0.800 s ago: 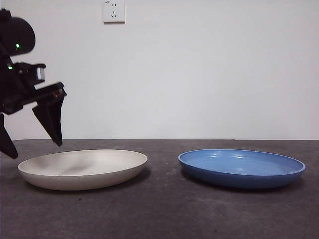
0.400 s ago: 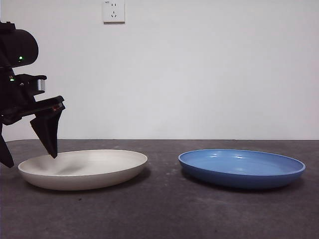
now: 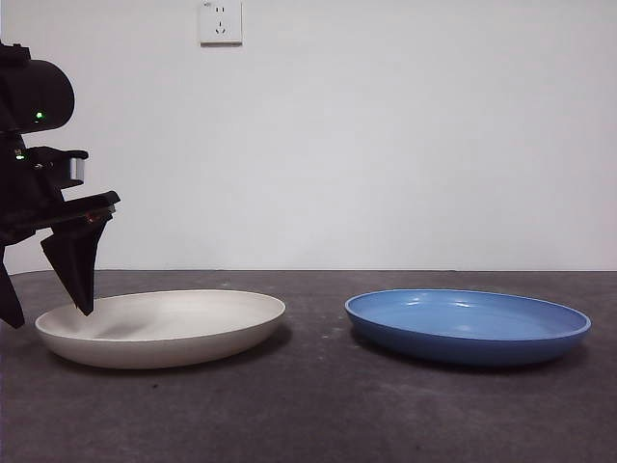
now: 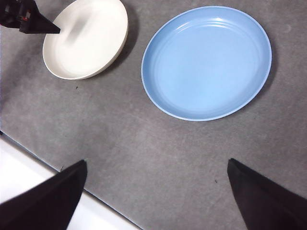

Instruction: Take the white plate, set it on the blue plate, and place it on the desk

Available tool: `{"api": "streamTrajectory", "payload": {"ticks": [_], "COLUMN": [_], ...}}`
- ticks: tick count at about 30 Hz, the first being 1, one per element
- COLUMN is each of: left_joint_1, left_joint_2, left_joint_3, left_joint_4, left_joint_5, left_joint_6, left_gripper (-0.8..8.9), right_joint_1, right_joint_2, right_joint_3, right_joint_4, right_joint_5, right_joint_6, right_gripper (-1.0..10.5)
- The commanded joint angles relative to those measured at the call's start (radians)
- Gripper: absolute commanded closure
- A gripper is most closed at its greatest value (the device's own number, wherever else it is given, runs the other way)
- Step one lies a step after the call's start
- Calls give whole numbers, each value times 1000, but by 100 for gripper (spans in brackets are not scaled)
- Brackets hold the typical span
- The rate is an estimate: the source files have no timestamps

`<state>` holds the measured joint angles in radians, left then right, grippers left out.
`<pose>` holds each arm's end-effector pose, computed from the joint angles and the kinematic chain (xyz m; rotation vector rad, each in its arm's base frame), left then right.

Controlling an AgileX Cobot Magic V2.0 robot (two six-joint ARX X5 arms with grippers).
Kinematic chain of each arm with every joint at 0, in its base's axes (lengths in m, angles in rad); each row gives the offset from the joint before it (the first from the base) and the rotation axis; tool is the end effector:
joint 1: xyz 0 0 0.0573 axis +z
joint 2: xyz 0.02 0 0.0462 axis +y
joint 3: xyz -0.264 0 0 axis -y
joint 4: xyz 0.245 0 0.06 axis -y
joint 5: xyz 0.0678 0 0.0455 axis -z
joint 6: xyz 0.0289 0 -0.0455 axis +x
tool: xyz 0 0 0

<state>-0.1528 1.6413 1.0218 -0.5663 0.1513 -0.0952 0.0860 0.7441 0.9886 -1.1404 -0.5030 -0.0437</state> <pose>0.3048 -0.0514 0.1841 -0.0822 1.2017 -0.2106 0.1056 0.0231 0.3271 0.1483 0.8758 0.5676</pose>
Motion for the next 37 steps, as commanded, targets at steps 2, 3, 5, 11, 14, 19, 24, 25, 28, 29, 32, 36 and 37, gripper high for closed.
{"api": "streamTrajectory", "payload": {"ticks": [2, 3, 5, 11, 14, 19, 24, 25, 28, 29, 32, 36, 37], "left_joint_1": [-7, -9, -13, -16, -16, -16, -16, -16, -16, -15, -15, -15, -15], "left_joint_2": [18, 18, 18, 24, 25, 25, 25, 25, 24, 24, 18, -13, -27], "left_joint_3": [19, 19, 19, 19, 19, 19, 19, 19, 19, 19, 19, 23, 26], "left_joint_4": [1, -2, -12, -47, -42, -37, -33, -31, -27, -24, -16, -16, -17], "left_joint_5": [-6, -6, -6, -6, -6, -6, -6, -6, -6, -6, -5, 0, 3], "left_joint_6": [0, 0, 0, 0, -3, -3, -4, -4, -13, -19, -30, -31, -34], "left_gripper": [474, 481, 544, 599, 641, 800, 805, 805, 805, 805, 805, 805, 805], "right_joint_1": [3, 3, 3, 4, 3, 3, 4, 3, 4, 4, 4, 3, 3], "right_joint_2": [6, 6, 6, 5, 5, 5, 5, 5, 5, 5, 5, 5, 5], "right_joint_3": [18, 18, 18, 18, 18, 18, 18, 18, 18, 18, 18, 18, 18], "right_joint_4": [8, 8, 9, 9, 10, 10, 10, 10, 10, 10, 10, 10, 10], "right_joint_5": [-2, -2, -2, -2, -2, -2, -2, -2, -2, -2, -2, -2, -2], "right_joint_6": [10, 10, 10, 10, 10, 10, 10, 10, 10, 10, 10, 10, 10], "right_gripper": [478, 478, 478, 478, 478, 478, 478, 478, 478, 478, 478, 478, 478]}}
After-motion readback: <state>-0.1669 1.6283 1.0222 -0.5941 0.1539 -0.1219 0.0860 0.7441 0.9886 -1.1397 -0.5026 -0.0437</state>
